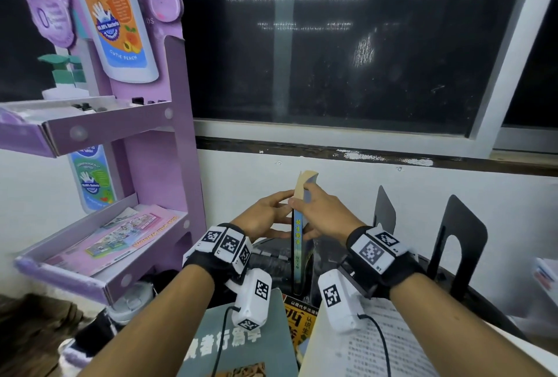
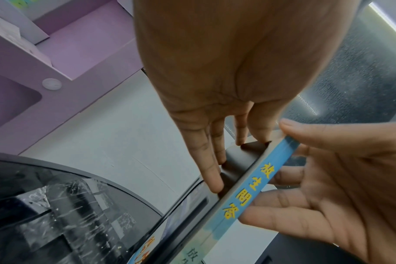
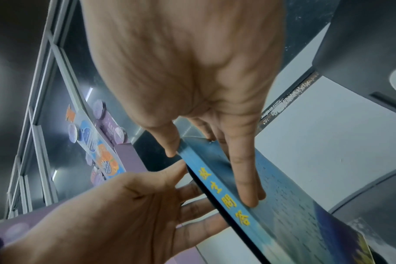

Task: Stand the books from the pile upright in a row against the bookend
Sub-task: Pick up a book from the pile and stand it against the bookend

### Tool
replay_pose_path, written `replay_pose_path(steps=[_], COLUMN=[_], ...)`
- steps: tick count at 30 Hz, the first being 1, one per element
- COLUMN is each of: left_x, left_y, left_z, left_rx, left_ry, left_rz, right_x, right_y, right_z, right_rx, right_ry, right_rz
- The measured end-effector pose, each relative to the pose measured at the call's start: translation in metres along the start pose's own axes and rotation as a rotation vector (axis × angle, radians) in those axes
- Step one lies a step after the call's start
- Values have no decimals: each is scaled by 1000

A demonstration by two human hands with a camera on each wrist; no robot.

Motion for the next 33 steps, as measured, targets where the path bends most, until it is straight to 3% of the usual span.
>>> replay_pose_path(steps=[16,21,28,33], left_x=[-5,-6,6,-8], left_y=[17,26,45,60], left_z=[1,7,17,28], left_rx=[37,51,28,-2], left_ry=[-32,-96,-117,-160], left_rz=[15,37,180,156], right_x=[-5,-1,27,60], right_y=[13,23,54,88], right_z=[16,13,4,13], right_rx=[-29,-36,-26,-47], right_ry=[-158,-67,78,170], right_rz=[-39,-54,-42,-44])
Point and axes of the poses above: each hand's wrist, its own y-axis away from the middle knuckle, its own x-axis out of the back of the hand, z = x × y, the point moved 9 cm from there along -y, towards the middle knuckle, and after that the axes turned 4 degrees about -z, right-handed, at the moved point
